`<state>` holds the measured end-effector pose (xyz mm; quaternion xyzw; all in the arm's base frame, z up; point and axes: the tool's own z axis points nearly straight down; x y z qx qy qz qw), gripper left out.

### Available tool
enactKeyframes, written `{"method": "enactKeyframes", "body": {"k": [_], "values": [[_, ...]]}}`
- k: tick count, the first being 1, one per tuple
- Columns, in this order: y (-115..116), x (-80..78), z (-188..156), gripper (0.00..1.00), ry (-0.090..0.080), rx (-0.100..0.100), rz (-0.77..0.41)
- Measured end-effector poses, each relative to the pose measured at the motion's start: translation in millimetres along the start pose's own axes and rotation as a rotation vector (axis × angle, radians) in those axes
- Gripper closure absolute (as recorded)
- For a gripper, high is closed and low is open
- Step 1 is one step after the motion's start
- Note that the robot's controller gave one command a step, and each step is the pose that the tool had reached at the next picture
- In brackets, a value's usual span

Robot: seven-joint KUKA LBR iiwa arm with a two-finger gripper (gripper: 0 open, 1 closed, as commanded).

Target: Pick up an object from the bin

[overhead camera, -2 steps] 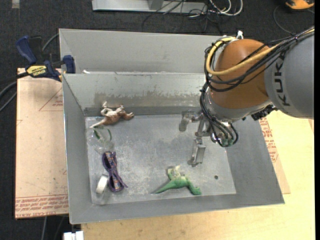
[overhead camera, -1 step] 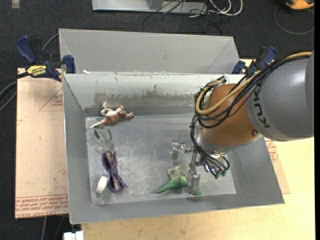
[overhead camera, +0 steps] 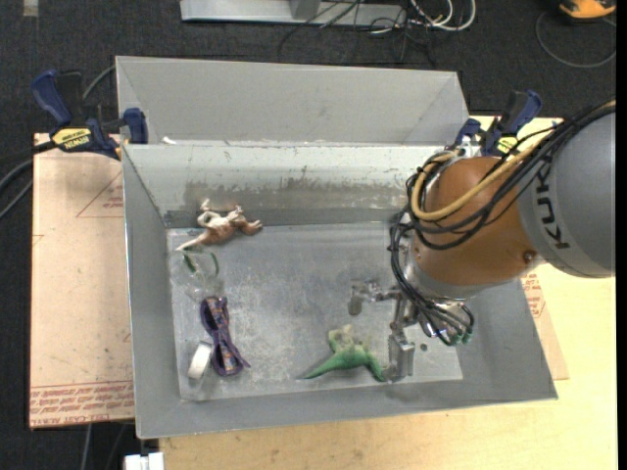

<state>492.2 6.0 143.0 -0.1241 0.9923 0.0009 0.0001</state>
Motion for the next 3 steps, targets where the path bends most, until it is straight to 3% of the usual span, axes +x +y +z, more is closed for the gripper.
{"method": "enactKeyframes", "body": {"k": [1, 2, 3], "values": [[23, -6.4, 44, 0.00, 0.003, -0.002, 0.180], [24, -2.5, 71, 0.00, -0.014, 0.001, 0.043], [26, -24.5, 73, 1.00, 0.000, -0.003, 0.094]]}}
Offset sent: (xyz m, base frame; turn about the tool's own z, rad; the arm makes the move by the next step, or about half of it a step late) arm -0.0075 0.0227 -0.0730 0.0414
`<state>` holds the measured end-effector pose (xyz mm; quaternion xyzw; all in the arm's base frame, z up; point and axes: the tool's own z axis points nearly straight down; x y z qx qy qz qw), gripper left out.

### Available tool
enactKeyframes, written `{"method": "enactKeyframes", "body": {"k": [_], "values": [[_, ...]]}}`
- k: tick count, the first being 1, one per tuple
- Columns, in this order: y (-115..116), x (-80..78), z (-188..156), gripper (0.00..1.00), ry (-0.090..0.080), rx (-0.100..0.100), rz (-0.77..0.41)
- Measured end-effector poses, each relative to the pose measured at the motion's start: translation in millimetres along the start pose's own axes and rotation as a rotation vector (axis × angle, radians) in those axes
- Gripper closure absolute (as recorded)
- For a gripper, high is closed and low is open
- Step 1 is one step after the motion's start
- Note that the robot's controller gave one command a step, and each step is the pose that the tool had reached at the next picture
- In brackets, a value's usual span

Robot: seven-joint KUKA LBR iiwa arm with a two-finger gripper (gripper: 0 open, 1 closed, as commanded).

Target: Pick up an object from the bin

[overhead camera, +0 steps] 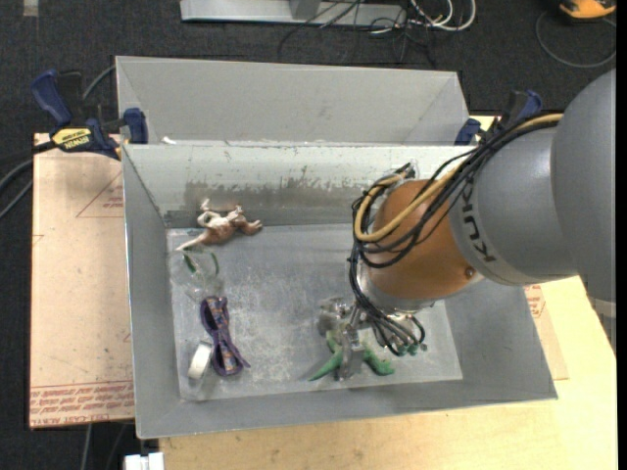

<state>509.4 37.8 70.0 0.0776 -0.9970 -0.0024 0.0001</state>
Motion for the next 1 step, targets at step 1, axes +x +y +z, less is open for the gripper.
{"method": "enactKeyframes", "body": {"k": [1], "values": [[0.0, 0.0, 0.0, 1.00, 0.000, 0.000, 0.000]]}}
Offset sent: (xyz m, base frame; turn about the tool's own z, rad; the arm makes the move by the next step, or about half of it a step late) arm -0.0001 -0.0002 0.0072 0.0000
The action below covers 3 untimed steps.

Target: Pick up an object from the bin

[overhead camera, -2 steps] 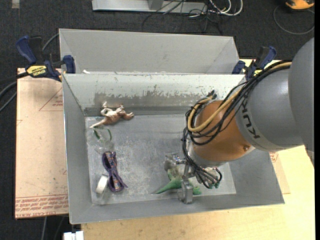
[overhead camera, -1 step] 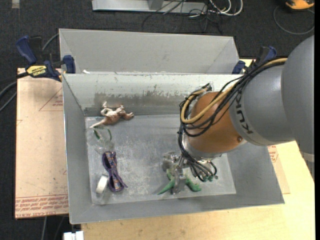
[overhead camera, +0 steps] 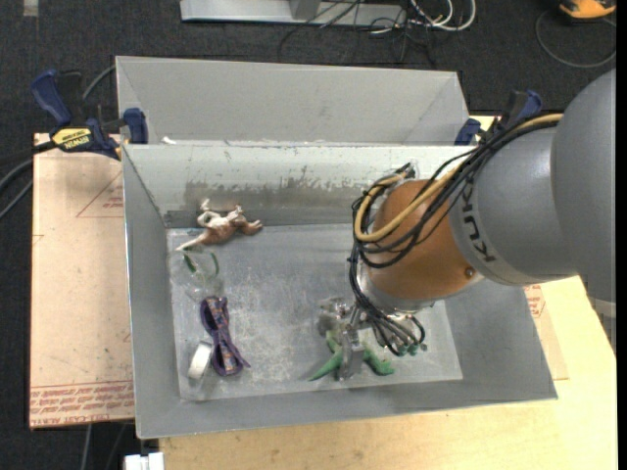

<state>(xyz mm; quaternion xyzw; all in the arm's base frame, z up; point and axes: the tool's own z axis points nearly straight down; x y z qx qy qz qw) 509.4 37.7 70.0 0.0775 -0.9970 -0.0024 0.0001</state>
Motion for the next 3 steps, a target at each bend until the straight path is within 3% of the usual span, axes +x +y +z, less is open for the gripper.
{"method": "enactKeyframes", "body": {"k": [3], "values": [[0.3, 0.3, -6.2, 1.00, 0.000, -0.001, 0.001]]}}
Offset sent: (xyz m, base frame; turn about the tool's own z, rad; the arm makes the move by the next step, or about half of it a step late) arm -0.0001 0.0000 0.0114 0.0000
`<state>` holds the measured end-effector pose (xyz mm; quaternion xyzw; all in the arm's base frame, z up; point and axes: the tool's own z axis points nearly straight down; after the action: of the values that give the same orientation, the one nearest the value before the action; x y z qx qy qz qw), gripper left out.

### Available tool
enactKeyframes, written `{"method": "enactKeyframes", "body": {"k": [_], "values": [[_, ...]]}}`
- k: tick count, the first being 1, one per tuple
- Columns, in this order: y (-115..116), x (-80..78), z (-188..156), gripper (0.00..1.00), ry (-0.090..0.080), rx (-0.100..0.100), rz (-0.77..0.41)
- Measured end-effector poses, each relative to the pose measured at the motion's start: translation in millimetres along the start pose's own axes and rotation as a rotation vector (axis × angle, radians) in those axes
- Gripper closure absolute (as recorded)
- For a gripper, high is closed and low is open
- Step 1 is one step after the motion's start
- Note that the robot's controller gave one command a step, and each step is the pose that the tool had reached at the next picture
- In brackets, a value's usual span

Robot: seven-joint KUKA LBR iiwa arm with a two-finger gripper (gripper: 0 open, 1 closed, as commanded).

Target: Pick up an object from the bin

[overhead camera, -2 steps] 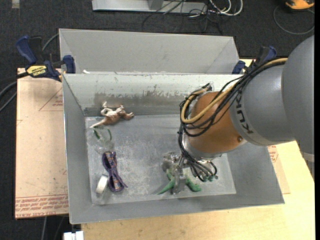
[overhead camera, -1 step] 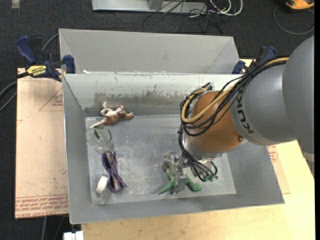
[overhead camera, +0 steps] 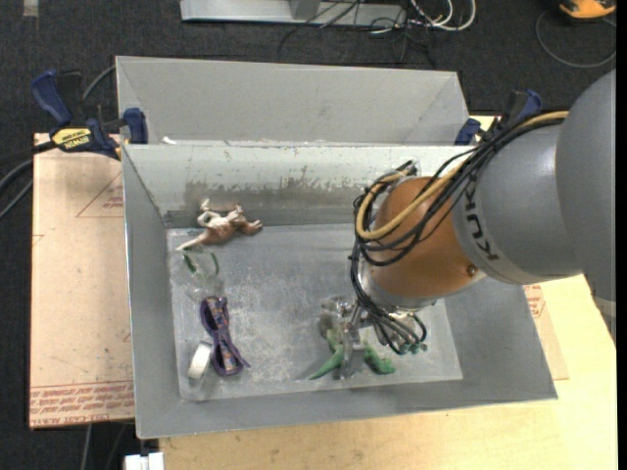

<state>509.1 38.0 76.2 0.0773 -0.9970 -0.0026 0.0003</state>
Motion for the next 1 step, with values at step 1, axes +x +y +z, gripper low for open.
{"method": "enactKeyframes", "body": {"k": [1], "values": [[0.3, 1.4, -5.9, 1.00, 0.005, -0.001, 0.000]]}}
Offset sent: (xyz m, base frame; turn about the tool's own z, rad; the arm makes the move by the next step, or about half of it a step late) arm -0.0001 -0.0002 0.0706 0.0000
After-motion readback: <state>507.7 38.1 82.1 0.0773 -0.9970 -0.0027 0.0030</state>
